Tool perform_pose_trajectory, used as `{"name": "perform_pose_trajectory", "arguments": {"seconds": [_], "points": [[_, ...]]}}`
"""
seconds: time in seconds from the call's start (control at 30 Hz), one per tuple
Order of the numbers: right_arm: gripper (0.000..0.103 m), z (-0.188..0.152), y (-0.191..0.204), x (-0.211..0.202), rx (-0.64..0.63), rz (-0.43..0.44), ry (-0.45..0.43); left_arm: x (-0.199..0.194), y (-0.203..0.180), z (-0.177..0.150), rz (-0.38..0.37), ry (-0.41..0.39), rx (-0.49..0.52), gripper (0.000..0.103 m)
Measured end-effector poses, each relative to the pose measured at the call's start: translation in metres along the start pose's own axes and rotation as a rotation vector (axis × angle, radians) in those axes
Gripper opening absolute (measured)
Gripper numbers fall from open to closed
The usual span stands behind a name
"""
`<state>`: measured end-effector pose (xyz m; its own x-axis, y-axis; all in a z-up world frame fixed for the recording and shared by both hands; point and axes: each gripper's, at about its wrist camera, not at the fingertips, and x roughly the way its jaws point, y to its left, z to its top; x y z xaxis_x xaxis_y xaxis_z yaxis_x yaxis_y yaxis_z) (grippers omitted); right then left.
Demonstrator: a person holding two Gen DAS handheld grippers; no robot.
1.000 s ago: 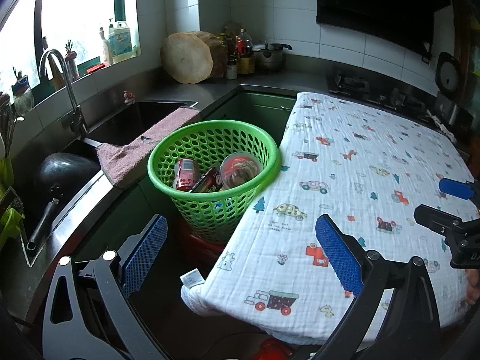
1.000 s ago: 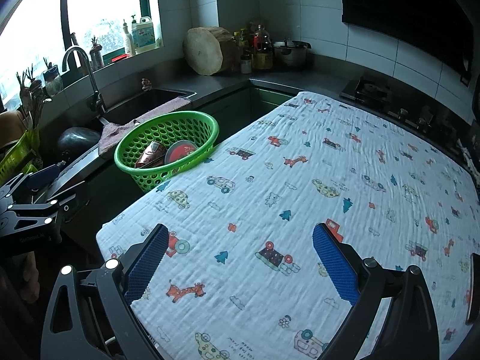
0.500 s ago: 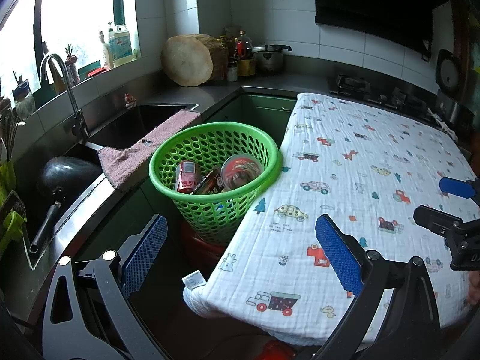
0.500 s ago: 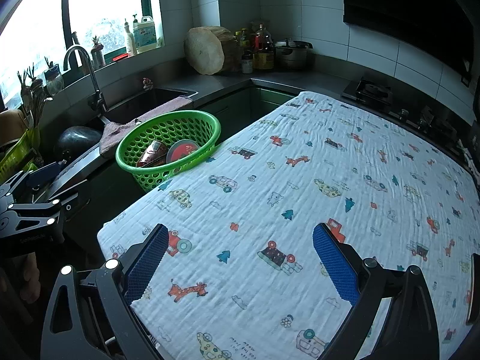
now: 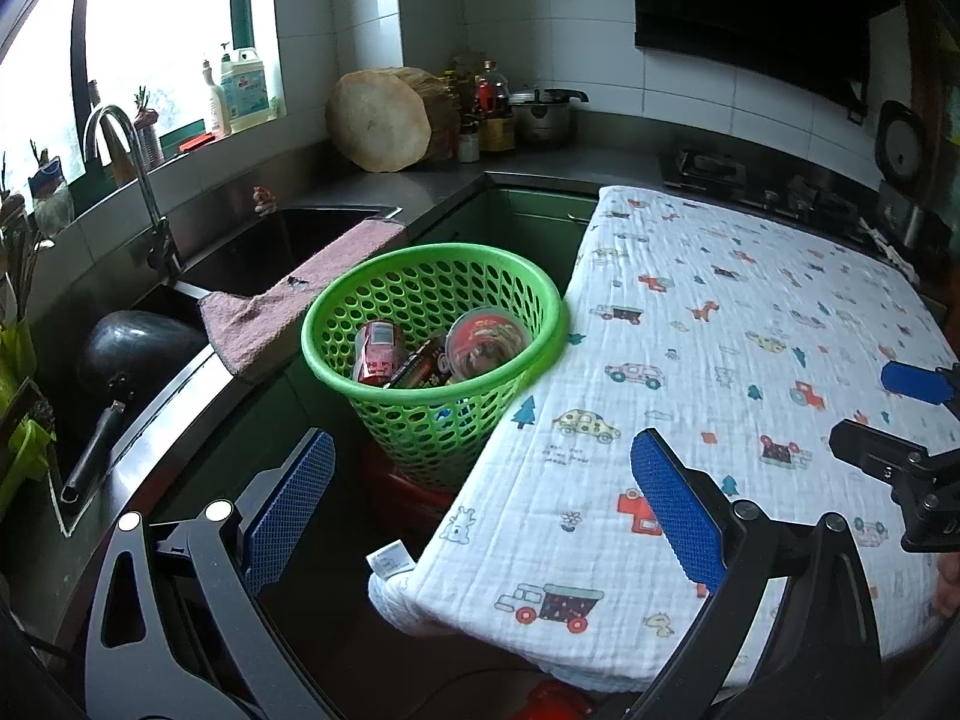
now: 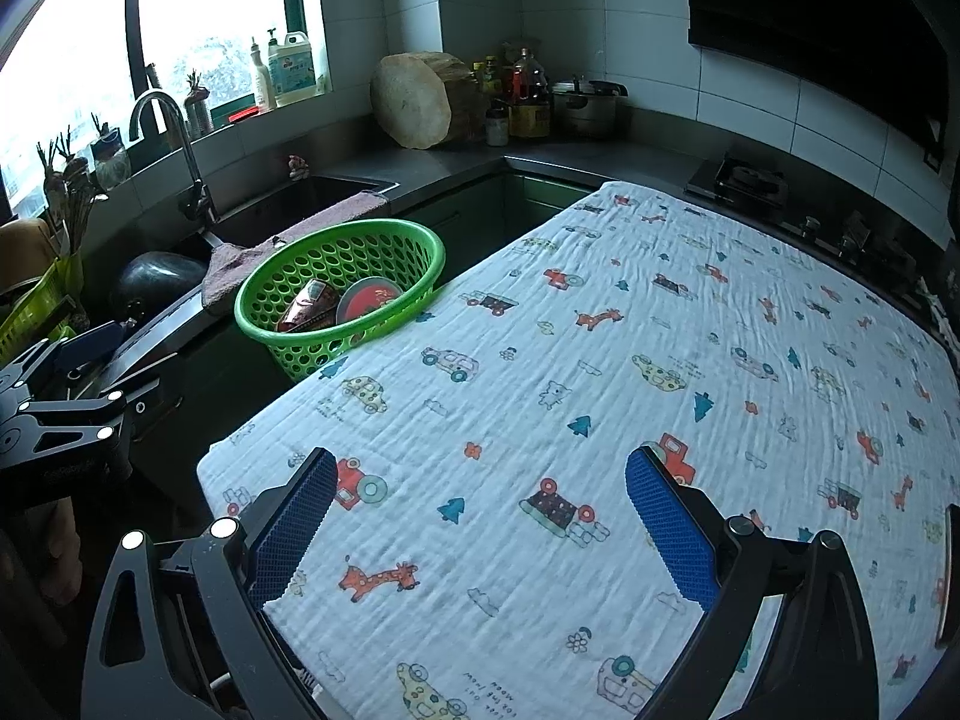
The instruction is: Collect trash
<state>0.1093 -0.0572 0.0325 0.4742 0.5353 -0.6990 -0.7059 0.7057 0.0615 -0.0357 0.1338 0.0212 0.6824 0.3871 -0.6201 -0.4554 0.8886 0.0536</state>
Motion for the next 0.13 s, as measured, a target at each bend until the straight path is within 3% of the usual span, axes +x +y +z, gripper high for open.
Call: {"name": "perform_pose_trajectory", "arguments": {"seconds": [0.13], "points": [[0.094,0.0001,-0.0008,0.0005,0.001,-0.001,0.001,0.0009,-0.0016,-0.0001,-0.003,0.000,0.004,0.098]]}}
